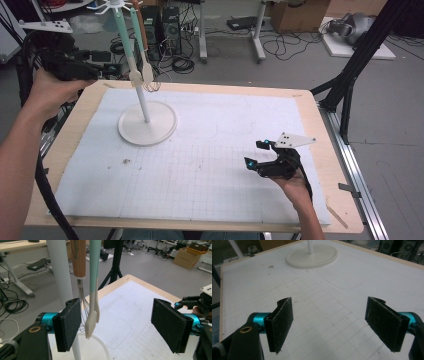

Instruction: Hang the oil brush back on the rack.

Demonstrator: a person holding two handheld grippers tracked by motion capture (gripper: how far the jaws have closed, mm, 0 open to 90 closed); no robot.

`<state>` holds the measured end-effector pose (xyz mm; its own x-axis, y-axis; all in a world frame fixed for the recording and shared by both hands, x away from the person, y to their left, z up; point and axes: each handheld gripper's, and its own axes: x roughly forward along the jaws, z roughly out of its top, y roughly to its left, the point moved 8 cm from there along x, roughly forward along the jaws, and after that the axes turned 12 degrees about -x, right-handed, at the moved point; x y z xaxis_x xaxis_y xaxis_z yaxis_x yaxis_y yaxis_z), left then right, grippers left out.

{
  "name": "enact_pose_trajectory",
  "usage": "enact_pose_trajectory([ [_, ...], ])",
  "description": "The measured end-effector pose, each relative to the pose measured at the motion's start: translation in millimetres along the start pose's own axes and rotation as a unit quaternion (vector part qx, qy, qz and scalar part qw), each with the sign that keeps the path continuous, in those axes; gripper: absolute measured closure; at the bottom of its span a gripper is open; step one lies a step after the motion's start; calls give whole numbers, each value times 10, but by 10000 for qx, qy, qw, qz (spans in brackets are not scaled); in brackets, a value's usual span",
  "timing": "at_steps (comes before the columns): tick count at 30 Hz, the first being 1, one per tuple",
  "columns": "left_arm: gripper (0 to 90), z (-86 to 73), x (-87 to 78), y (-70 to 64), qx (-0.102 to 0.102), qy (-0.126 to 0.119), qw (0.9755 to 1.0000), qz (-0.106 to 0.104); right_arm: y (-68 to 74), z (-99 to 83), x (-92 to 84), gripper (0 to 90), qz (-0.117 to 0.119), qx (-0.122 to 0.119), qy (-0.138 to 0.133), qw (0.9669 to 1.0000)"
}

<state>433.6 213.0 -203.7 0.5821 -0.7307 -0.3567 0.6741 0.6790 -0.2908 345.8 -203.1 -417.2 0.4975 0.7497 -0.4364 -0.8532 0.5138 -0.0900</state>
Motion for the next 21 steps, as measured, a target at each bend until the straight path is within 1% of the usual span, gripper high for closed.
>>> enact_pose_trajectory([
  [5,239,-130,-14,-2,-16,20,10000,11,10,-9,-2,212,-11,5,30,10000],
  [8,239,-193,-11,-23,-5,27,10000,7,5,-11,-7,212,-56,-32,18,10000],
  [11,239,-256,-4,-43,20,44,10000,5,7,-17,-15,212,-63,-13,39,10000],
  [13,239,-288,0,-59,32,45,10000,12,-5,-22,-16,212,-89,-46,41,9999],
  [14,238,-307,1,-65,46,56,10000,4,-2,-24,-19,212,-80,-7,44,10000],
  [19,239,-390,-6,-86,58,46,10000,-1,-4,-27,-21,212,-84,-10,54,9999],
  [21,239,-416,-9,-97,75,42,10000,-2,-7,-22,-23,212,-114,-48,47,9999],
])
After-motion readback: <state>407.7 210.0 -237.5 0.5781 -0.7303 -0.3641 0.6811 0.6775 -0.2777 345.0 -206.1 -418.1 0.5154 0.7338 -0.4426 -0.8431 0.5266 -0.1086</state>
